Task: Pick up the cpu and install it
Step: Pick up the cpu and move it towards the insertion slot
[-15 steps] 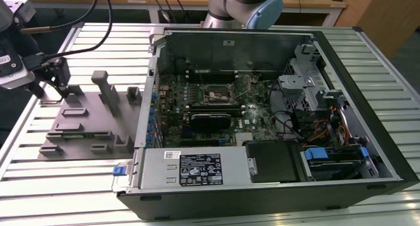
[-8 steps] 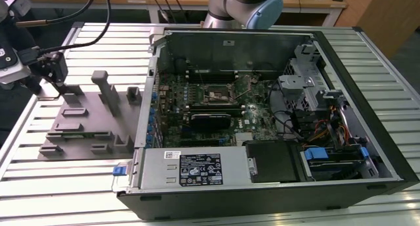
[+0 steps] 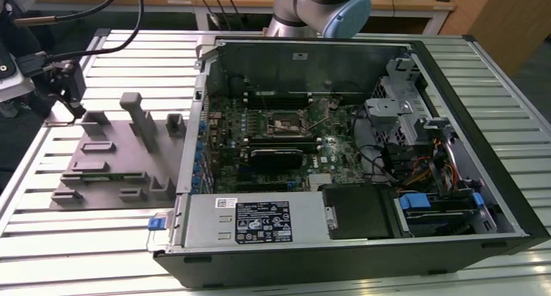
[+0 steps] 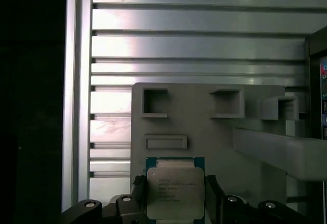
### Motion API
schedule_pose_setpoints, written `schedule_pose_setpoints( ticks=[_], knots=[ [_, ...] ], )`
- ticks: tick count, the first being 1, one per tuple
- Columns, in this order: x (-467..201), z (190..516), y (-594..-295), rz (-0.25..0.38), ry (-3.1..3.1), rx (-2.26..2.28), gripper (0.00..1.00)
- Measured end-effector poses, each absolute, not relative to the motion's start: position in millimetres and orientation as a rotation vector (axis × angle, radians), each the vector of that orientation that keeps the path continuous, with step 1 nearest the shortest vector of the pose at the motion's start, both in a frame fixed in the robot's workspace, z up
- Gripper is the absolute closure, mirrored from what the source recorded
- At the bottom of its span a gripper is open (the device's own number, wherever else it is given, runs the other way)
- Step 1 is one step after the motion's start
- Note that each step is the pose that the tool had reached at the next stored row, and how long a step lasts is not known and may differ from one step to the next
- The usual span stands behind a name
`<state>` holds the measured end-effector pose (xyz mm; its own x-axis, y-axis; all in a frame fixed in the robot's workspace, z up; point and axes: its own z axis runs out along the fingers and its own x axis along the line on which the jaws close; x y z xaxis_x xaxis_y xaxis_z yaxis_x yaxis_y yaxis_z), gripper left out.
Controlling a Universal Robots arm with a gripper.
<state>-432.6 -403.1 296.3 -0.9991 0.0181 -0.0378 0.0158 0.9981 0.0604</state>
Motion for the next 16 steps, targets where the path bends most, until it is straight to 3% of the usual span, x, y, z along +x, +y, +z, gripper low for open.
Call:
schedule_pose_setpoints(
  ticks=[16],
  knots=[
    [-432.6, 317.2, -401.7, 0.093, 3.101, 0.026, 0.46]
  ],
)
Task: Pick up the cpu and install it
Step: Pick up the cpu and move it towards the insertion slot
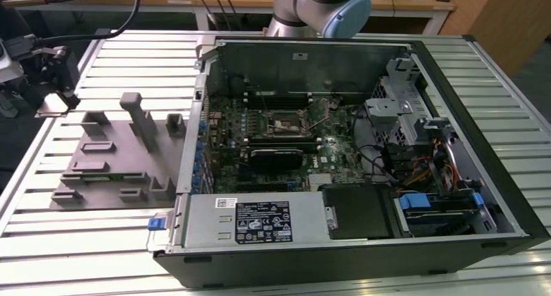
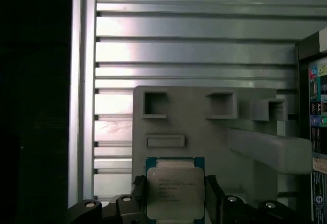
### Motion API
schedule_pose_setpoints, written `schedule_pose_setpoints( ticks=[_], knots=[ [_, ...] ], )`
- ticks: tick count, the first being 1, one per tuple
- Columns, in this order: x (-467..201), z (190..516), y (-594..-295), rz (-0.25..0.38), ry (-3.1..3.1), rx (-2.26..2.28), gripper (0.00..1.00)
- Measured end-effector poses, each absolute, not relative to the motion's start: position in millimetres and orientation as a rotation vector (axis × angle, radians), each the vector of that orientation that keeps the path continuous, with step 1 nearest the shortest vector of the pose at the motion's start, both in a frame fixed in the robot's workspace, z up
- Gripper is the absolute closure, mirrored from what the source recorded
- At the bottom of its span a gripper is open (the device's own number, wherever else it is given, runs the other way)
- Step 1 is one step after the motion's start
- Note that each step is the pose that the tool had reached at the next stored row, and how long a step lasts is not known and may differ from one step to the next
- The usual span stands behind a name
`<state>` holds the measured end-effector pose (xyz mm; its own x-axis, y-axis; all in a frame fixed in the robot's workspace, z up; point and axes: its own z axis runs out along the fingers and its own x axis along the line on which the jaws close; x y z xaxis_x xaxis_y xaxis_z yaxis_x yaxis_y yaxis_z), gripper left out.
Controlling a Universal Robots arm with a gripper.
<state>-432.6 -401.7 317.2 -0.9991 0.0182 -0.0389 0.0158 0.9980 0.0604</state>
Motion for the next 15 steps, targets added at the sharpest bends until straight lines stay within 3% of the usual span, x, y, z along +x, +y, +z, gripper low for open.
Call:
schedule_pose_setpoints(
  ticks=[15],
  knots=[
    [-432.7, 341.9, -400.8, 0.093, 3.099, 0.026, 0.46]
  ],
)
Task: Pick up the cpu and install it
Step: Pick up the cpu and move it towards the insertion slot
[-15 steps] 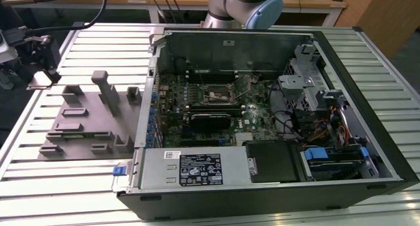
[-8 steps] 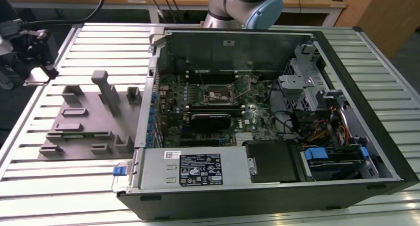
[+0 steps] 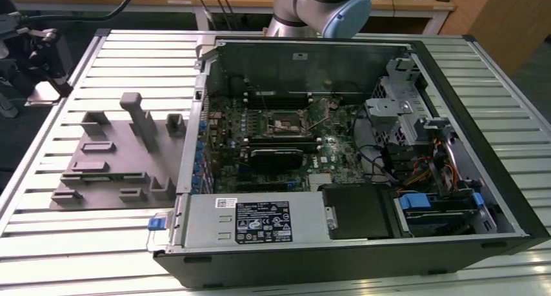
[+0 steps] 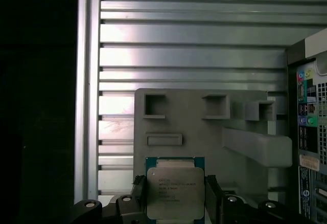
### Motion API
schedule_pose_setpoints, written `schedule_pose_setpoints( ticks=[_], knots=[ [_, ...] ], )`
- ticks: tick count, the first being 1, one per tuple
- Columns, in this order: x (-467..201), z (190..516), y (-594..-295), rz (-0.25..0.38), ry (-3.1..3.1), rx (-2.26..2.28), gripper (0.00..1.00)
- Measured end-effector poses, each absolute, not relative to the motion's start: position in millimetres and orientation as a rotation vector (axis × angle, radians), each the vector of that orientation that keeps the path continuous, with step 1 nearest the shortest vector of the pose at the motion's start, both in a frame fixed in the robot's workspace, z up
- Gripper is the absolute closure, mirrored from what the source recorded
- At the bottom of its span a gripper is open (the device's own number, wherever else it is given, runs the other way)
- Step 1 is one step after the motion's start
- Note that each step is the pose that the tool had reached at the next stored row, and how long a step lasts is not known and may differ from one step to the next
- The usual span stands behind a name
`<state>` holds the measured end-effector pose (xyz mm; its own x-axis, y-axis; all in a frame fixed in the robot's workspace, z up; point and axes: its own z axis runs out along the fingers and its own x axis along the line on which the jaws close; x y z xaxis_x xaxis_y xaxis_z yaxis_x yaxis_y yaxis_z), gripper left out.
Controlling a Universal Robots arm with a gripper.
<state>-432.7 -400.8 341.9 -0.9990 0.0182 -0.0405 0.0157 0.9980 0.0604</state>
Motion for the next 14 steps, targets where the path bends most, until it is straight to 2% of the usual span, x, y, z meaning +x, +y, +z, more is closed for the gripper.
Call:
schedule_pose_setpoints(
  ticks=[14],
  knots=[
    [-432.6, 364.8, -399.7, 0.093, 3.098, 0.026, 0.46]
  ],
)
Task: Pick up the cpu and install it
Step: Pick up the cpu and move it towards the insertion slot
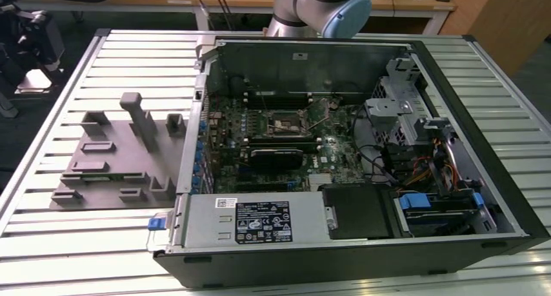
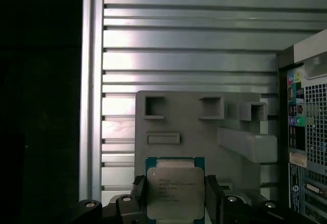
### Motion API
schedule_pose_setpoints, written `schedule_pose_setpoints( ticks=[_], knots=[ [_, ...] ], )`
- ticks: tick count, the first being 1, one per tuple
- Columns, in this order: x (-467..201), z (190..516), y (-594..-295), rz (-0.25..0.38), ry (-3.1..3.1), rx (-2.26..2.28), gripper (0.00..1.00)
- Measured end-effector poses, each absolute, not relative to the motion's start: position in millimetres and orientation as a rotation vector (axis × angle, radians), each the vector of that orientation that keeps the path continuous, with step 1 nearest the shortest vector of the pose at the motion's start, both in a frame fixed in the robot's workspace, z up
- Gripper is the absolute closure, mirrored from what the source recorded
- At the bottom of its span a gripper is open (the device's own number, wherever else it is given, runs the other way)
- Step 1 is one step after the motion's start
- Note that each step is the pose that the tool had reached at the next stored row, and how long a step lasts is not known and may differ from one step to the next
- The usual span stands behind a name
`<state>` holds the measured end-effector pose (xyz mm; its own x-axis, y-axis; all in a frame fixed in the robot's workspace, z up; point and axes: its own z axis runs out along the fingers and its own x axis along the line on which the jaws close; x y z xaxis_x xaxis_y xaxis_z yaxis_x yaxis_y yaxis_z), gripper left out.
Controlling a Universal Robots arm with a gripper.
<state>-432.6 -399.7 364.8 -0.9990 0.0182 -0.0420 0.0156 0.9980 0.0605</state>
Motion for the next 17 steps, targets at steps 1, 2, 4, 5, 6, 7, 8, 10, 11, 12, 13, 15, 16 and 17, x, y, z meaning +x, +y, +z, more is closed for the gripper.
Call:
schedule_pose_setpoints(
  ticks=[1, 2, 4, 5, 6, 7, 8, 10, 11, 12, 13, 15, 16, 17],
  knots=[
    [-432.6, 366.5, -399.6, 0.093, 3.097, 0.026, 0.46],
    [-432.7, 368.1, -399.5, 0.093, 3.097, 0.026, 0.46],
    [-432.7, 371.3, -399.2, 0.093, 3.097, 0.026, 0.46],
    [-432.6, 373.0, -399.1, 0.093, 3.097, 0.026, 0.46],
    [-432.6, 374.5, -399.0, 0.093, 3.096, 0.026, 0.46],
    [-432.7, 376.1, -398.9, 0.093, 3.096, 0.026, 0.46],
    [-432.7, 377.6, -398.7, 0.093, 3.096, 0.026, 0.46],
    [-432.7, 380.4, -398.6, 0.093, 3.096, 0.026, 0.46],
    [-432.7, 381.0, -398.6, 0.093, 3.096, 0.026, 0.46],
    [-432.7, 381.1, -398.6, 0.093, 3.095, 0.026, 0.46],
    [-432.7, 381.1, -398.6, 0.093, 3.095, 0.026, 0.46],
    [-432.6, 381.2, -398.5, 0.093, 3.095, 0.026, 0.46],
    [-432.4, 381.4, -398.5, 0.093, 3.096, 0.026, 0.46],
    [-431.8, 381.4, -398.5, 0.093, 3.096, 0.026, 0.46]
  ],
)
